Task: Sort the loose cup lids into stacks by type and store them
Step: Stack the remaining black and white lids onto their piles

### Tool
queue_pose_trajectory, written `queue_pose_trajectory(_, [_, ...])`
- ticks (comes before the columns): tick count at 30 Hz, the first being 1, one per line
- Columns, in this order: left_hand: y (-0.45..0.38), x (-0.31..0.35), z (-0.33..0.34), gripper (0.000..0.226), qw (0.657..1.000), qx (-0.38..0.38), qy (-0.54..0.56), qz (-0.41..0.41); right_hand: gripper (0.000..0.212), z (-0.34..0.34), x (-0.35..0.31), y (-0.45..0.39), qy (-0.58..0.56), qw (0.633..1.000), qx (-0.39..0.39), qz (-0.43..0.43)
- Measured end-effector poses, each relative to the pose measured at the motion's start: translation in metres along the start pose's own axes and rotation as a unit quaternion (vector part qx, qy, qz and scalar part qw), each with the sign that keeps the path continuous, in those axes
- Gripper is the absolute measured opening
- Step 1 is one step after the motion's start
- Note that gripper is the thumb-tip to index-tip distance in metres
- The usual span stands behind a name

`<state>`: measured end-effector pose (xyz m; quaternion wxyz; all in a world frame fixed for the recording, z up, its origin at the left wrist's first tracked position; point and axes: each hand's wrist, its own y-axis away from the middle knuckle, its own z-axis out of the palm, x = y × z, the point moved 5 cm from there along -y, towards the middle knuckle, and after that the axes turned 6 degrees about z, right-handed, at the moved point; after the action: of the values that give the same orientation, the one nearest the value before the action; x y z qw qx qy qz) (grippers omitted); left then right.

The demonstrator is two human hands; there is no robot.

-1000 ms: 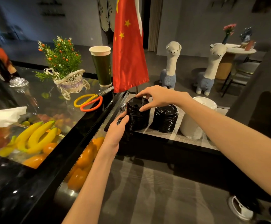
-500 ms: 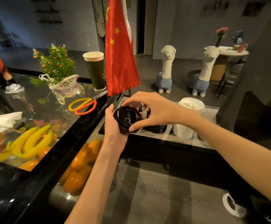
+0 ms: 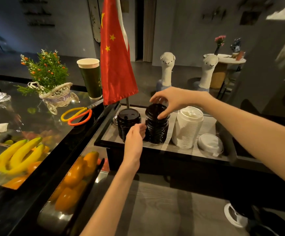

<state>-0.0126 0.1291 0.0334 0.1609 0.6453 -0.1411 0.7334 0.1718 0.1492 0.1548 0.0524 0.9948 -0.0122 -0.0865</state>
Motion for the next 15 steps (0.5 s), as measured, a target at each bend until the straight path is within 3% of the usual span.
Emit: queue_pose_trajectory(15, [-0.012, -0.035, 0.014, 0.052, 0.996, -0.039, -0.066, -0.039, 0.075, 0.036, 0.012, -0.021, 0.022, 0.999, -0.046, 0.019])
